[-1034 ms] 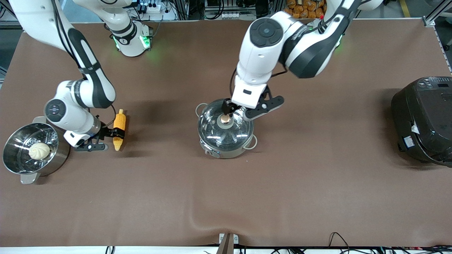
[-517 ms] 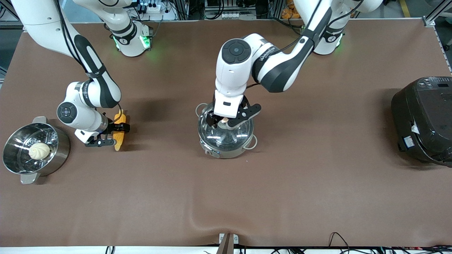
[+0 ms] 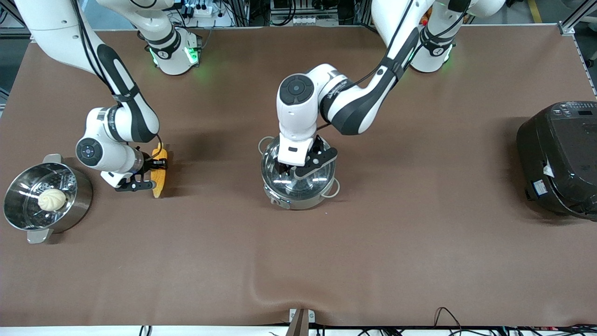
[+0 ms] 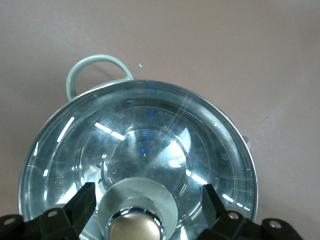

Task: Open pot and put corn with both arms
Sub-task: 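Grasp the glass lid knob with the left gripper while the right gripper lifts corn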

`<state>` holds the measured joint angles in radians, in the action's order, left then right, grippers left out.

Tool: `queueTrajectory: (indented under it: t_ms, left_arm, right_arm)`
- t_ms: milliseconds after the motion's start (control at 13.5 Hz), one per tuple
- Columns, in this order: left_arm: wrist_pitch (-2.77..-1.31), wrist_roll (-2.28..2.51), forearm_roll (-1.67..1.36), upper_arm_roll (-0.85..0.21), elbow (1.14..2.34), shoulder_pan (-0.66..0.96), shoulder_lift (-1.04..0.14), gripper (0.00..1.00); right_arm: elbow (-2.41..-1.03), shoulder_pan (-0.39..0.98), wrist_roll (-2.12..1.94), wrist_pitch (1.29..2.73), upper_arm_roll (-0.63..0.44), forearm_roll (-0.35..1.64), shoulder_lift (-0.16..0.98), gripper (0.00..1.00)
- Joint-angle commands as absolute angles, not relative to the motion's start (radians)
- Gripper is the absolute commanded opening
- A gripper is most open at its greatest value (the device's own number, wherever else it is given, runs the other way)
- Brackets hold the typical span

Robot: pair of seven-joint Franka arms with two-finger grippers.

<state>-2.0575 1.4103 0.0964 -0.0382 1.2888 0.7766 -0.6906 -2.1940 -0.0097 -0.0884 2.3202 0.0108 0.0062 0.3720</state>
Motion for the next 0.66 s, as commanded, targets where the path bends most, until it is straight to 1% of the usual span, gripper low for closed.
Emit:
queueTrajectory:
  t_ms: [0,74,295,443,591]
  left_arm:
    - [-2.040,1.414,0.120,-0.028,1.258,0.790,-0.696,0.94]
    - [-2.037,1.414,0.118,-0.029,1.259,0.790,-0.698,0.93]
    - [-2.010,1.414,0.114,-0.032,1.262,0.790,-0.696,0.89]
    - [-1.984,1.413,0.115,-0.034,1.262,0.790,-0.696,0.84]
    - [-1.974,1.414,0.106,-0.037,1.262,0.792,-0.696,0.84]
  right_arm:
    - [-2.149,-0.009,-0.094,2.205,0.017,-0.002,0.304,0.12]
    - [-2.113,0.000,-0.092,2.154,0.018,-0.002,0.293,0.09]
    - [-1.956,0.031,-0.083,1.978,0.020,0.011,0.290,0.07]
    - [-1.847,0.058,-0.077,1.864,0.020,0.012,0.293,0.07]
    - [-1.768,0.074,-0.077,1.784,0.020,0.014,0.295,0.07]
